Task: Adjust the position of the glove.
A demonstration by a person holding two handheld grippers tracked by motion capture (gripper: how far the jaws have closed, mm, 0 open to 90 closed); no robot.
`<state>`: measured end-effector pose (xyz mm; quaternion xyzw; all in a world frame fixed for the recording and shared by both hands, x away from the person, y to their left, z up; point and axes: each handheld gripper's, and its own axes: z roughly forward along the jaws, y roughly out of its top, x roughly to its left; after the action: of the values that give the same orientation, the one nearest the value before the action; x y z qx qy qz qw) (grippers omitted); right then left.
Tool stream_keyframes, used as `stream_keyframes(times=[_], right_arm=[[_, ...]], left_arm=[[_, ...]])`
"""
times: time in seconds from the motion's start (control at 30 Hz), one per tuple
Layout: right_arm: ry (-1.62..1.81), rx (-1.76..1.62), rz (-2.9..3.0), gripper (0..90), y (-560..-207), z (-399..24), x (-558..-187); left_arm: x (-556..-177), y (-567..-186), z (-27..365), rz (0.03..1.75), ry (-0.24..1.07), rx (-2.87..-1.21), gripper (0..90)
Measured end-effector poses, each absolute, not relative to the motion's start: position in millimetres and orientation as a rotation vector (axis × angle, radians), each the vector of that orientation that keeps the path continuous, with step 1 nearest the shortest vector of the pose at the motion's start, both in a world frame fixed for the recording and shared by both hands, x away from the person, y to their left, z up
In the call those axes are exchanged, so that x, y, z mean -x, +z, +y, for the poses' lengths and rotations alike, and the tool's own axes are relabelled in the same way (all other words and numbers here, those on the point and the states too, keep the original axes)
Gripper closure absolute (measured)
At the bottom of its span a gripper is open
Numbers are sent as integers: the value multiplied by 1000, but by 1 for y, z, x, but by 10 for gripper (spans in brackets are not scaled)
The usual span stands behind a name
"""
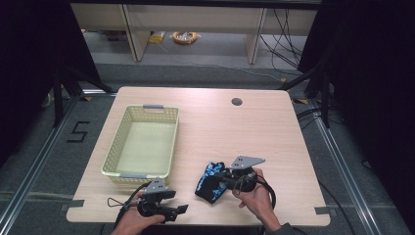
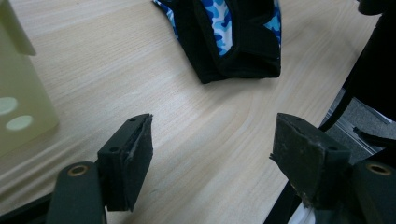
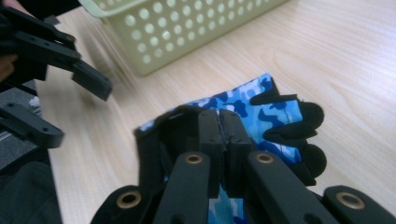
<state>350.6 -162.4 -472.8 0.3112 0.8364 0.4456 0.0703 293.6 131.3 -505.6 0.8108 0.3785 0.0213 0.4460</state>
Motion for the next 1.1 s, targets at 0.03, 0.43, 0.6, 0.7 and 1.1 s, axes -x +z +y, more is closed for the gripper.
stream_keyframes(times=[0.03,0.43,0.6,0.7,1.1], right_arm=[[1317,-947,2533,892,-478,-164,-355],[1268,-899,2574,888,-492,-155,-366],[1250,-905,2575,881,-494,-154,-367],[1258,-927,2577,833,-495,-155,-369],[1172,-1073,2500,730,-489,-179,-379]], left_arm=[[-294,-507,129,932,53,-2011,284],[-301,-511,110,918,40,-2030,284],[-305,-512,103,921,44,-2028,287],[-308,-512,101,918,45,-2035,287],[-312,-513,96,918,65,-2037,301]])
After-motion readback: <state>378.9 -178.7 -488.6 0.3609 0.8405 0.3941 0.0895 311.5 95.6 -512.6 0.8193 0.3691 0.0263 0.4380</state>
